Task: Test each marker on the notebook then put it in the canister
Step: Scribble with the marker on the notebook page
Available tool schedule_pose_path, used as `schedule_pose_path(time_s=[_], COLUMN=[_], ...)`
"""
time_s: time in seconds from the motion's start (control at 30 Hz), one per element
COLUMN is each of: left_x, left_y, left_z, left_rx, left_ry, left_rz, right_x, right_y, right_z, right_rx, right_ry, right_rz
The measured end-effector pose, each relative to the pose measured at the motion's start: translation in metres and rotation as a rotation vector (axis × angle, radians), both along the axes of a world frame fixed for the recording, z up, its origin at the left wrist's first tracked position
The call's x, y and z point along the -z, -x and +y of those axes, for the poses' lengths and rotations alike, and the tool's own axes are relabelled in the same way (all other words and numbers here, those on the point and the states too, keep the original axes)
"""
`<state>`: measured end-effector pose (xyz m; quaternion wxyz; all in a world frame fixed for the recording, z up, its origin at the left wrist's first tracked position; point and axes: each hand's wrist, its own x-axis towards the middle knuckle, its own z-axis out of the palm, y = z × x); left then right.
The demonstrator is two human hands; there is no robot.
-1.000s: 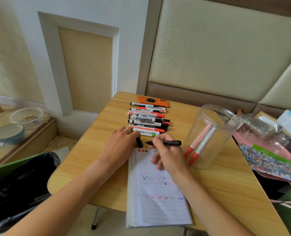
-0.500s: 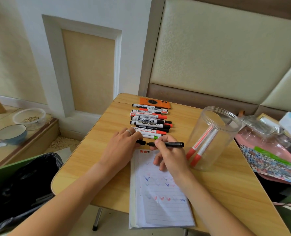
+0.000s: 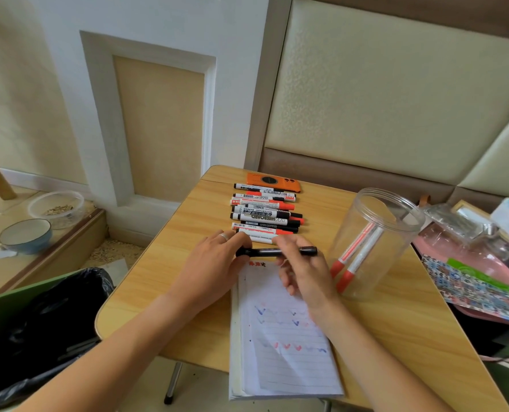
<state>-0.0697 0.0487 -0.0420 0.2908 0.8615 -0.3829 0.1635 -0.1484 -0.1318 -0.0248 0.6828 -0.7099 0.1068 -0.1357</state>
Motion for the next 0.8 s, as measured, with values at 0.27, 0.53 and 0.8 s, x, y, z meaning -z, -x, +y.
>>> schedule_pose_path(time_s=[0.27,0.53,0.8], left_x=[-0.007,-0.005,0.0], left_y=[0.013,0.026,0.02], left_z=[0.007,-0.01,-0.009], left_rx=[0.051,0.186,0.138], left_ry=[0.218,0.45,0.565], left_rz=[0.197,0.456,0.632], right_x=[0.004,0.009,0.011], right_y=[-0.001,-0.005,-0.006], right_z=[-0.006,-0.001,0.003], right_rx=[0.071,0.018,0.005], right_ry=[-0.029,0.088,0.192], right_rz=[-0.015,0.067,0.102])
